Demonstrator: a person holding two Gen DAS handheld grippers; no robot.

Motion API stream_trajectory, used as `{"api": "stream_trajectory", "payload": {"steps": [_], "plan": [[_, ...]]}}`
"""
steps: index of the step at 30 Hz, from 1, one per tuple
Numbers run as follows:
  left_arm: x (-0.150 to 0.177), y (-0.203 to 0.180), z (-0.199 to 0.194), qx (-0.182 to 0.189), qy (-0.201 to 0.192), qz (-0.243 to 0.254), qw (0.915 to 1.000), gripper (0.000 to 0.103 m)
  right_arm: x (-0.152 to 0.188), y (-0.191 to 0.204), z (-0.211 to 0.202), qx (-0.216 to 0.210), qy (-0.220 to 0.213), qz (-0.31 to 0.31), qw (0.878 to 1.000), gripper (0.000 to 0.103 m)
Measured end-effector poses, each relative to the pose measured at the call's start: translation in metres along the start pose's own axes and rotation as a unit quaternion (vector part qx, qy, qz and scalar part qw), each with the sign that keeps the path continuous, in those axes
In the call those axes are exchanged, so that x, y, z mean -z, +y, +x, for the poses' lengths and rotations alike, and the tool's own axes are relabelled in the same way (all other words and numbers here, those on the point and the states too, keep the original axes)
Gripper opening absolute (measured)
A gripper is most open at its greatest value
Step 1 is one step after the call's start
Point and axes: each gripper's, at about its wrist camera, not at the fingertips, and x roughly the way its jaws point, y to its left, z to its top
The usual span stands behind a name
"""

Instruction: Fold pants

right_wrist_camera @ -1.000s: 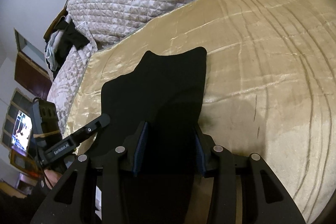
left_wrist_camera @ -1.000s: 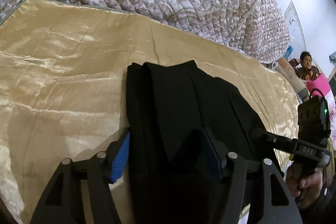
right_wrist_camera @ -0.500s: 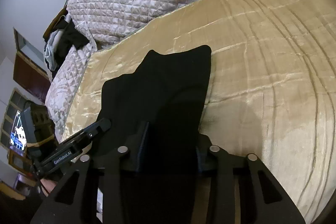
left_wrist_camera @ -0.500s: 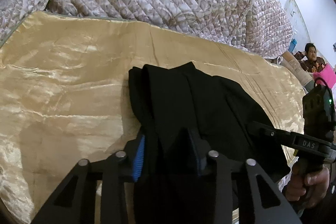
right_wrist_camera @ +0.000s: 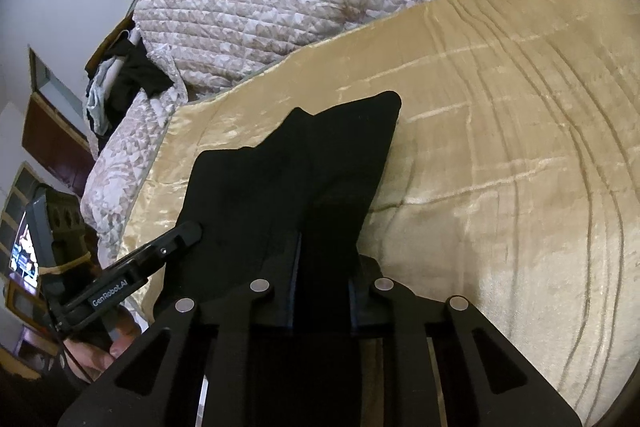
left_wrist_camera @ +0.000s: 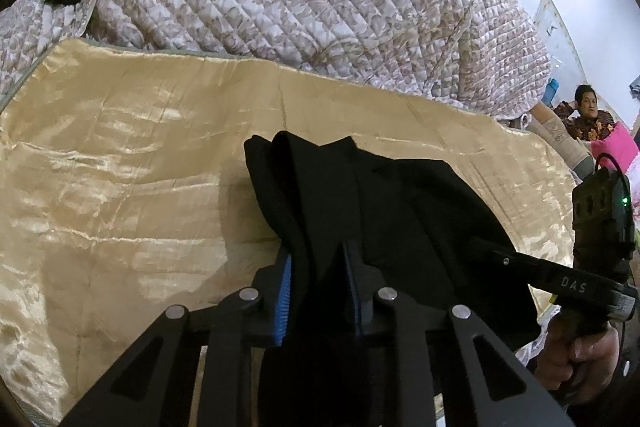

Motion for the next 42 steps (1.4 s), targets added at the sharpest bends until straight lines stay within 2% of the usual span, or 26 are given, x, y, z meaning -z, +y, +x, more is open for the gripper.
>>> {"api": "stream_trajectory", "payload": {"steps": [8,14,21,27,30,33,34,36,39,42], "plan": [[-0.01,-0.003,-0.007,0.008,-0.008,-0.001,0.9999,0.023,-0.005,0.014,-0.011,-0.019,-0.017,-0.012,1.0,0.017],[-0.041,0.009,-0.005,-0.004,-0.022,0.004,0.9997,0.022,-0.026,0.03,-0.003,-0.03,-0.02,-0.019,0.999,0.017],[-0.087,0.044,0.018,-0.028,-0.032,0.0,0.9991,0.022,-0.075,0.05,0.031,-0.045,-0.014,-0.028,0.998,0.017],[-0.1,0.075,0.053,-0.046,-0.032,-0.003,0.9984,0.021,-0.106,0.049,0.073,-0.045,-0.005,-0.03,0.999,0.017],[-0.095,0.089,0.072,-0.076,-0.014,-0.007,0.997,0.015,-0.112,0.041,0.097,-0.027,0.008,-0.036,0.999,0.018],[-0.089,0.095,0.079,-0.088,0.008,-0.012,0.996,0.015,-0.11,0.021,0.112,0.003,0.027,-0.02,0.999,0.028],[-0.089,0.093,0.077,-0.093,0.005,-0.007,0.9956,0.015,-0.11,0.013,0.112,0.005,0.033,-0.006,0.999,0.034],[-0.089,0.088,0.066,-0.089,-0.005,-0.009,0.996,0.015,-0.112,0.008,0.106,0.03,0.027,0.0,0.999,0.035],[-0.09,0.073,0.047,-0.091,-0.031,0.002,0.9954,0.015,-0.114,0.014,0.086,0.057,-0.001,-0.019,0.998,0.035],[-0.083,0.055,0.029,-0.078,-0.048,0.016,0.9957,0.015,-0.108,0.03,0.069,0.074,-0.024,-0.055,0.995,0.035]]}}
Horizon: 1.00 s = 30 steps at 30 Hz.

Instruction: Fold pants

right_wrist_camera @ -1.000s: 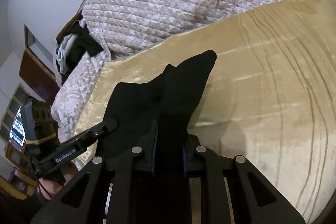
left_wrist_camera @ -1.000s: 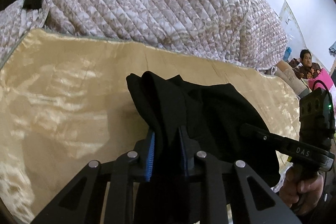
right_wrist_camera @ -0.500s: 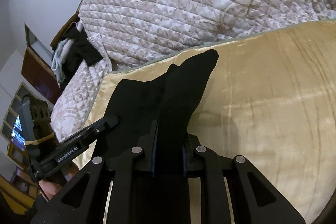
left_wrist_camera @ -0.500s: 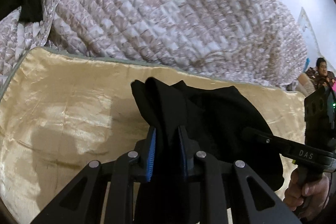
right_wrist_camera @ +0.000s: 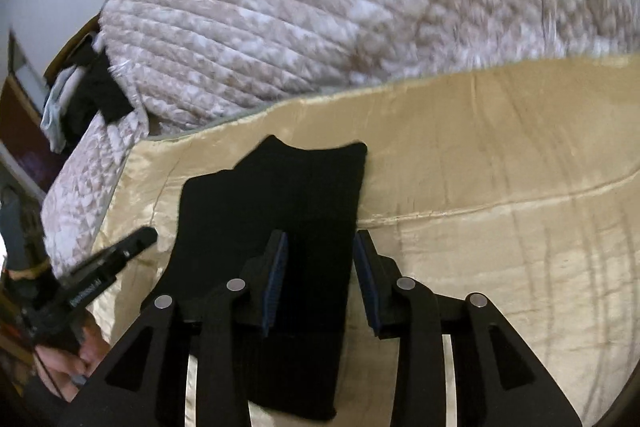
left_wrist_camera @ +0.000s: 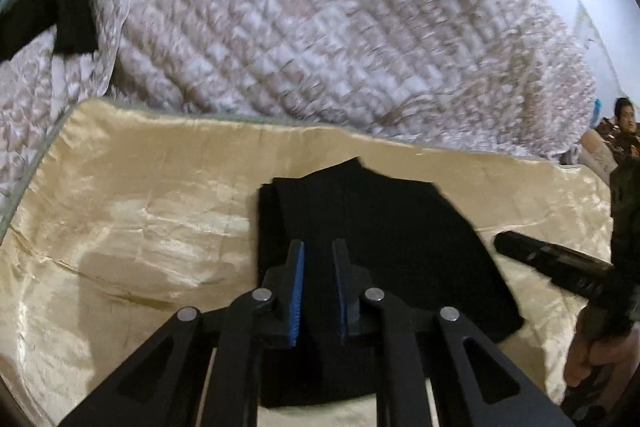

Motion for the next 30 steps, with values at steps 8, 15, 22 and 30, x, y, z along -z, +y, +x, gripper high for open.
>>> {"api": "stream_trajectory", "payload": {"steps": [8,15,22,30], "plan": [[0.046,-0.017,0.006,0.01,0.055,0.021,0.9982,0.016,0.049,0.048,-0.008,0.015,0.027,-0.107,0.994,0.019],[0.05,-0.017,0.004,0.008,0.039,0.026,0.9989,0.016,0.067,0.045,0.001,0.02,0.043,-0.136,0.99,0.019],[0.047,-0.012,0.006,0.013,0.048,0.02,0.9985,0.016,0.064,0.048,-0.005,0.034,0.043,-0.157,0.986,0.02],[0.04,-0.01,0.008,-0.012,0.055,0.018,0.9983,0.018,0.04,0.005,-0.012,0.061,0.028,-0.067,0.995,0.02]]}}
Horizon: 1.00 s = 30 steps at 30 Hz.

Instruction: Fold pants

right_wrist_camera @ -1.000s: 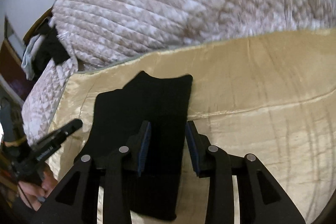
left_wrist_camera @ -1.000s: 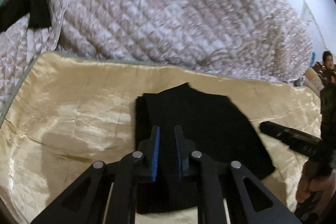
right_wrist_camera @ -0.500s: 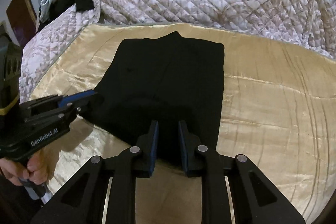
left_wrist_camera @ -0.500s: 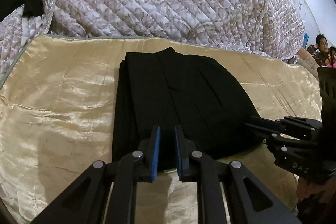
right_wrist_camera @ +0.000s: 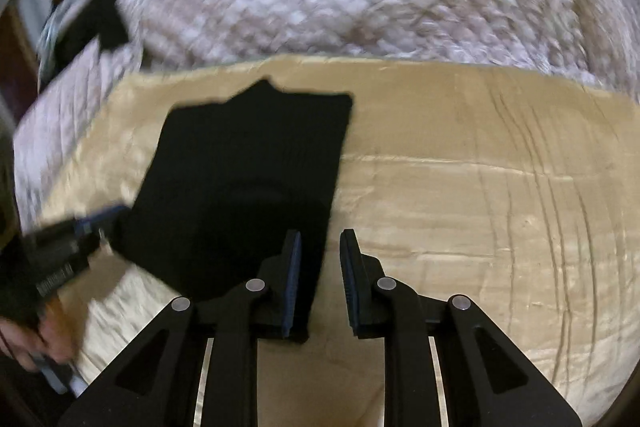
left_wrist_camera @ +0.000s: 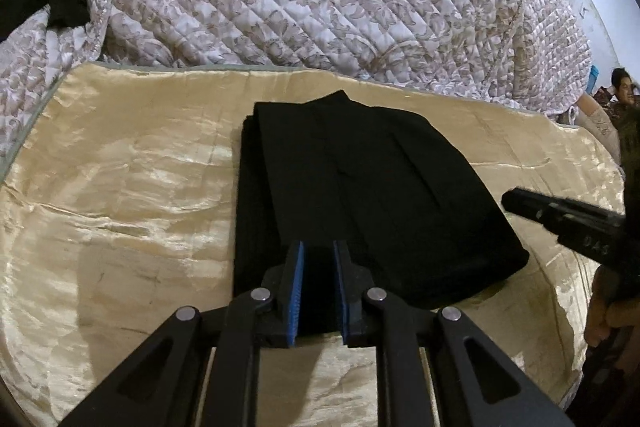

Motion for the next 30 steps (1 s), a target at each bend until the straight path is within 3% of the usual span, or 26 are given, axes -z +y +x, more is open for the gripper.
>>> {"api": "stream_trajectory", "payload": {"steps": [4,8,11,13,15,18,21,24,27,30], "plan": [[-0.003,0.004,-0.001,-0.015,-0.002,-0.004,0.9999,0.019,-0.004,0.014,-0.01,-0.016,-0.028,-0.023,0.999,0.02],[-0.018,0.003,0.008,-0.018,0.002,-0.002,0.9998,0.019,-0.01,0.028,0.005,-0.016,-0.019,-0.042,0.999,0.02],[-0.034,0.005,0.024,-0.015,0.002,0.006,0.9999,0.028,-0.027,0.034,0.021,-0.024,-0.01,-0.05,0.998,0.02],[-0.035,0.011,0.039,-0.014,0.021,-0.003,0.9997,0.029,-0.039,0.038,0.032,-0.024,-0.005,-0.063,0.998,0.02],[-0.033,0.018,0.044,-0.01,0.022,-0.022,0.9995,0.036,-0.046,0.035,0.044,-0.027,0.006,-0.067,0.997,0.02],[-0.034,0.016,0.041,-0.016,0.018,-0.011,0.9996,0.037,-0.053,0.018,0.067,-0.033,0.031,-0.044,0.998,0.017],[-0.036,0.014,0.038,-0.024,0.012,-0.012,0.9996,0.037,-0.06,0.005,0.061,-0.035,0.016,-0.014,0.999,0.017],[-0.034,0.01,0.036,-0.026,0.011,0.0,0.9996,0.037,-0.062,0.011,0.051,-0.036,0.001,-0.026,0.999,0.017],[-0.03,0.008,0.031,-0.029,0.011,0.003,0.9995,0.037,-0.053,0.016,0.063,-0.032,0.035,-0.04,0.998,0.018],[-0.027,0.005,0.019,-0.026,0.0,0.003,0.9997,0.037,-0.048,0.021,0.053,-0.027,0.021,-0.042,0.999,0.019]]}}
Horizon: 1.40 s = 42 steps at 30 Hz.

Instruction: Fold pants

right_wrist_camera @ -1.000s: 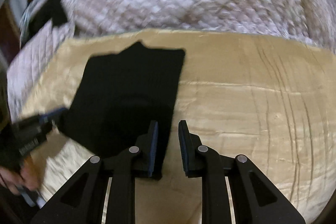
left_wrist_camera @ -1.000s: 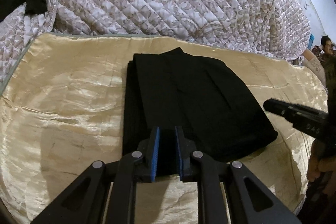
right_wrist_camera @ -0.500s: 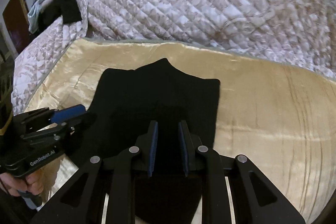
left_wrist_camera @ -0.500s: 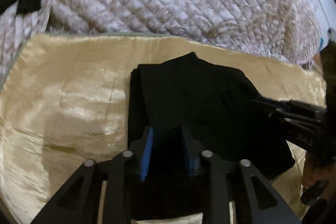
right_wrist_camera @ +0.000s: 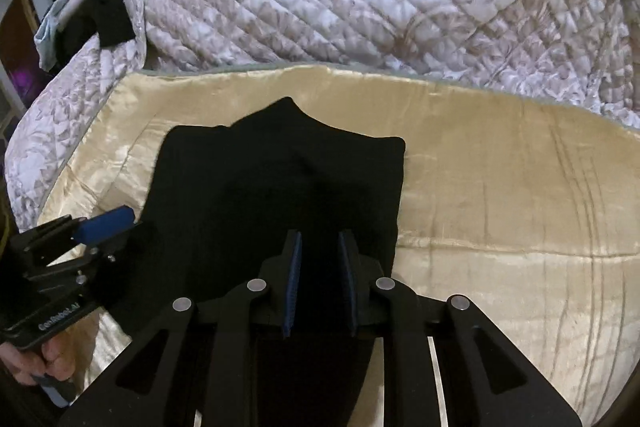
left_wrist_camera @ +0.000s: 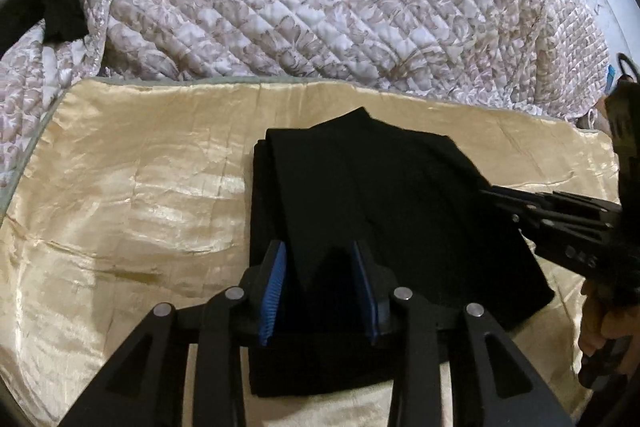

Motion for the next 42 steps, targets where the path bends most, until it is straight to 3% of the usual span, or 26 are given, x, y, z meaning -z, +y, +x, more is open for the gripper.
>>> {"api": "stream_trajectory", "payload": {"steps": [7,14,42], "plan": [[0.016,-0.006,-0.02,0.004,-0.014,0.006,0.9999,0.037,0.029,0.02,-0.043,-0.013,-0.032,-0.011,0.999,0.019],[0.029,-0.007,-0.015,0.004,0.0,0.005,1.0,0.037,0.058,0.027,-0.042,0.019,-0.02,-0.018,0.999,0.019],[0.047,-0.008,-0.034,-0.003,-0.015,0.005,0.9999,0.038,0.086,0.021,-0.07,0.003,-0.044,0.001,0.999,0.022]]}}
